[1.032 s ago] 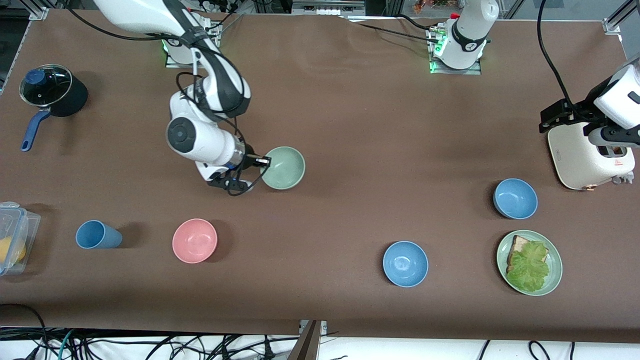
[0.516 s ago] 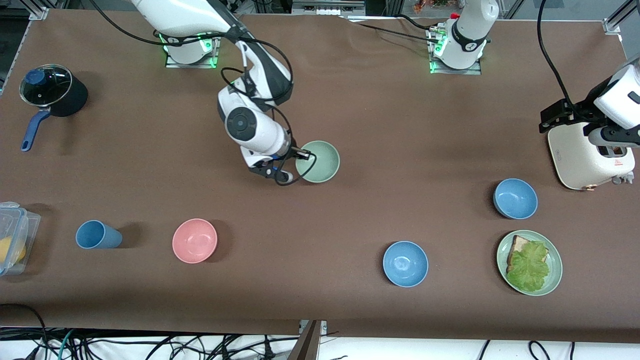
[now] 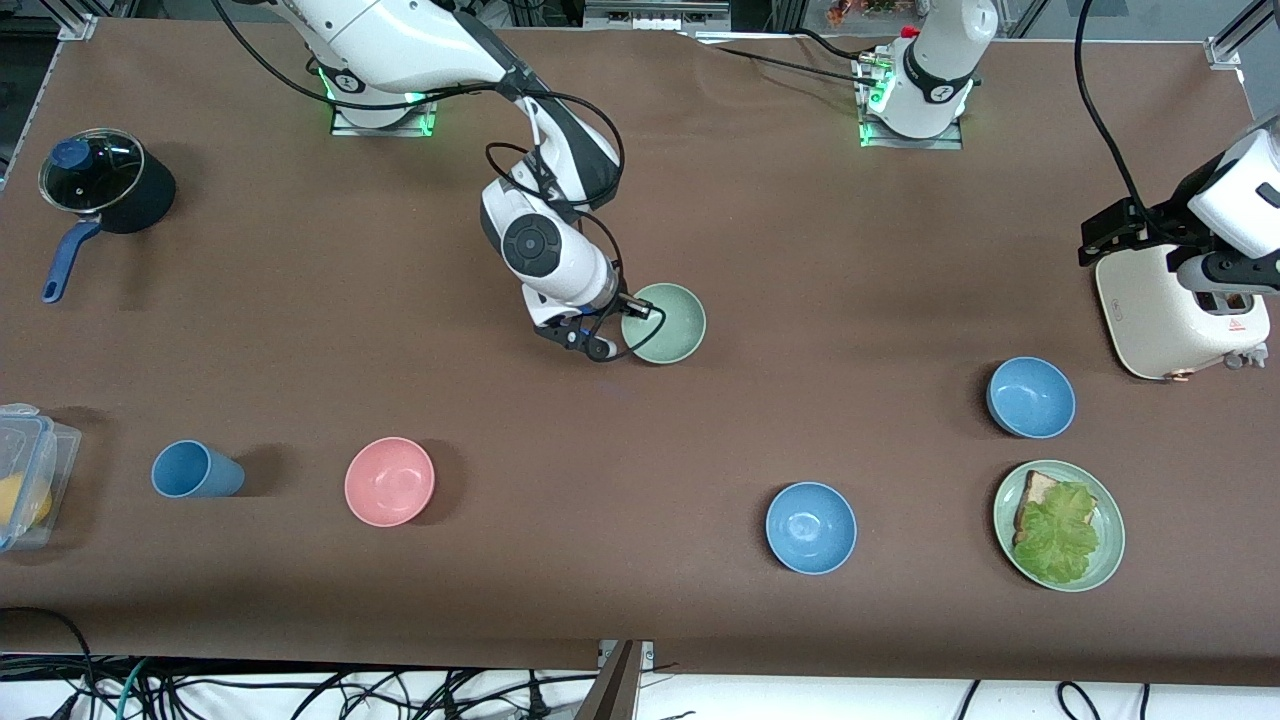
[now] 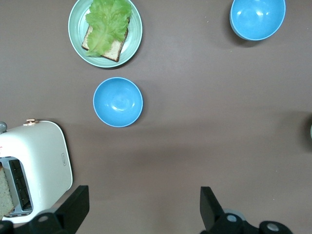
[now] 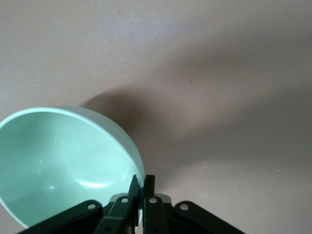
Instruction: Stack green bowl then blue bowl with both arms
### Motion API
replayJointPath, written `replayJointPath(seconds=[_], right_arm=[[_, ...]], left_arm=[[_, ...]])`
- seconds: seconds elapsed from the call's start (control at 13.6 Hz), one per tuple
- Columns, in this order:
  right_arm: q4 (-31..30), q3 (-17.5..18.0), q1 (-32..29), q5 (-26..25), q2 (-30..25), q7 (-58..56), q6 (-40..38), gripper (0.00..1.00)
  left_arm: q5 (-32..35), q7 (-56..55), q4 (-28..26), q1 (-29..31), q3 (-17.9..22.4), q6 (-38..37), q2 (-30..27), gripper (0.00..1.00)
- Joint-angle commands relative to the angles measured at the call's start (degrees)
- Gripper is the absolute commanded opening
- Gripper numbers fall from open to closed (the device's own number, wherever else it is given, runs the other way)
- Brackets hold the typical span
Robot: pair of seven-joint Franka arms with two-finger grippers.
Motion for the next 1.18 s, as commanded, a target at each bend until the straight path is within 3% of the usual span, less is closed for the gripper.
replayJointPath(seconds=[0.0,0.07,0.15,0.22,0.29,0.44,0.52,0.59,0.81,1.11], right_arm=[[1.47,-0.58,1.05,-1.03,1.02,1.69,1.06,0.0],[1.47,-0.58,1.05,-1.03,1.2,1.69,1.24,0.0],[1.47,-0.66,0.96,-0.94,1.2,1.77,1.24,0.24],[1.55,-0.75,0.96,-0.94,1.29,1.77,1.15,0.61],[1.55,-0.75,0.7,-0.94,1.29,1.69,1.15,0.84],[2.25,-0.84,0.35,-0.94,1.03,1.42,0.72,0.89],[2.78,-1.01,0.35,-0.94,0.59,1.34,0.36,0.98],[3.48,-1.8,0.35,-1.03,0.06,1.07,-0.68,0.98],[12.42,-6.1,0.35,-3.65,-0.2,-1.63,-14.61,0.98],[17.02,-10.93,-4.47,-7.62,-3.36,-26.03,-26.34,0.98]], left_arm=[[-1.66,-0.2,1.5,0.43,-0.06,-0.9,0.72,1.0],[-1.66,-0.2,1.59,0.43,-0.06,-0.9,0.72,1.0],[-1.66,-0.29,1.59,0.43,-0.06,-0.9,0.72,1.0],[-1.66,-0.29,1.59,0.43,-0.06,-0.9,0.72,1.0],[-1.66,-0.29,1.59,0.43,-0.06,-0.9,0.72,1.0],[-1.66,-0.29,1.59,0.43,-0.06,-0.9,0.72,1.0],[-1.66,-0.29,1.59,0.43,-0.06,-0.9,0.72,1.0],[-1.66,-0.29,1.59,0.43,-0.06,-0.9,0.72,1.0],[-1.66,-0.11,1.59,0.43,-0.06,-0.9,0.72,1.0],[-1.57,-0.03,1.5,0.43,-0.06,-1.07,0.72,1.0]])
